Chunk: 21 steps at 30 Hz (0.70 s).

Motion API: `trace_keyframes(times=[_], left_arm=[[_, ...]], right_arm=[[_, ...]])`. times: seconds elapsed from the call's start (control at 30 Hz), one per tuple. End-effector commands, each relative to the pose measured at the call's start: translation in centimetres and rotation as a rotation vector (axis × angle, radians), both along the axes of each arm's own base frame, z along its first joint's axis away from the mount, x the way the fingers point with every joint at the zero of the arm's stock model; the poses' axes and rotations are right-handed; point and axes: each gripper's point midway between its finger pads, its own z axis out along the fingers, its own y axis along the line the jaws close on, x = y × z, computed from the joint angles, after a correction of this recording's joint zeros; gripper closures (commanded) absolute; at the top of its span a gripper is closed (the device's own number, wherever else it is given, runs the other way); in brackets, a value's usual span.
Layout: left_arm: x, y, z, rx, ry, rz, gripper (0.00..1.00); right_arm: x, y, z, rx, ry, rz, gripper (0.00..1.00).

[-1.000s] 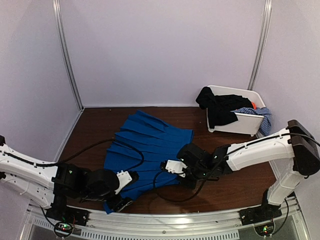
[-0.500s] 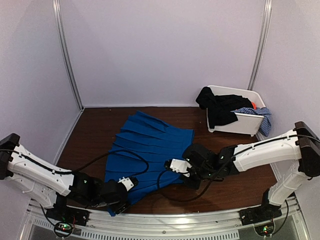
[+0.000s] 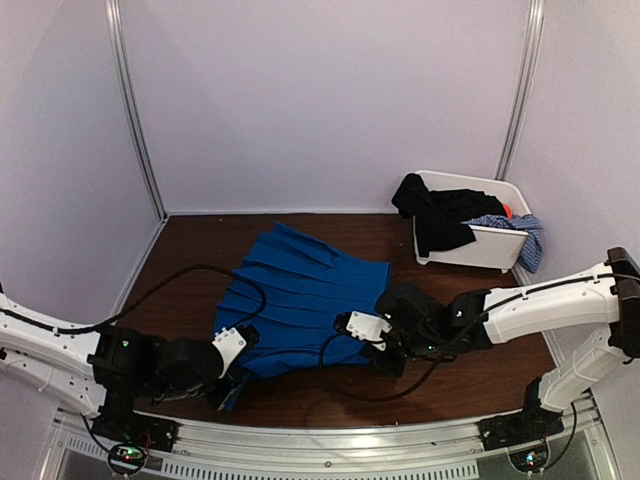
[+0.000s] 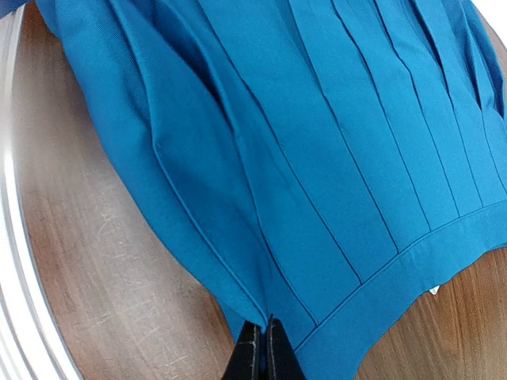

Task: Fold and stack the mixed laundry pile
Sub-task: Pick up the flattened skirt from the center of the board, then fold the flattened skirt at the center of the board.

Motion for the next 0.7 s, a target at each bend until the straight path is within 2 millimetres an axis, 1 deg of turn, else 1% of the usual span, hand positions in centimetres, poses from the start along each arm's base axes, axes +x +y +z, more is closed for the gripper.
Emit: trace_keyframes(times=[0.0,0.07,0.13,0.23,0.3,0.33,0.4,0.5,0.53,0.57,0.6,0.67], left_arm=[[0.4,0.6,3.6,-0.02,-0.032,0.021,1.0],[0.2,0.3,4.3,-0.016,-0.019,0.014,1.0],[0.3,0.3,4.8,-0.002,-0.017,0.023,1.0],[1.1,1.1,5.6,0.017,-0.059,0.067,1.0],[2.7,2.5,7.1,0.027,-0.126,0.137,1.0],[4.0,3.3,8.0,0.028,-0.159,0.171,1.0],[6.0,3.8,9.6,-0.014,-0.191,0.186,1.0],[9.0,3.8,11.2,-0.079,-0.226,0.197,1.0],[10.0,3.3,11.7,-0.099,-0.245,0.19,1.0],[10.9,3.1,11.9,-0.09,-0.255,0.188,1.0],[11.5,2.8,11.6,-0.069,-0.255,0.18,1.0],[13.1,1.6,11.7,-0.042,-0.258,0.152,1.0]], right_arm=[[-2.4,2.4,3.3,0.107,0.037,0.061,1.0],[-3.4,3.4,4.8,0.164,0.067,0.084,1.0],[-3.6,3.7,5.6,0.189,0.082,0.084,1.0],[-2.1,3.1,6.1,0.185,0.06,0.034,1.0],[-1.0,2.7,6.1,0.193,0.068,0.006,1.0],[-0.4,2.6,6.2,0.201,0.074,-0.005,1.0],[0.6,2.5,6.0,0.209,0.086,-0.02,1.0],[2.2,2.5,5.8,0.214,0.103,-0.039,1.0],[2.7,2.5,5.8,0.221,0.112,-0.046,1.0],[3.6,2.4,6.0,0.236,0.116,-0.06,1.0],[4.2,2.4,6.2,0.249,0.12,-0.068,1.0],[5.2,2.5,6.8,0.273,0.126,-0.078,1.0]])
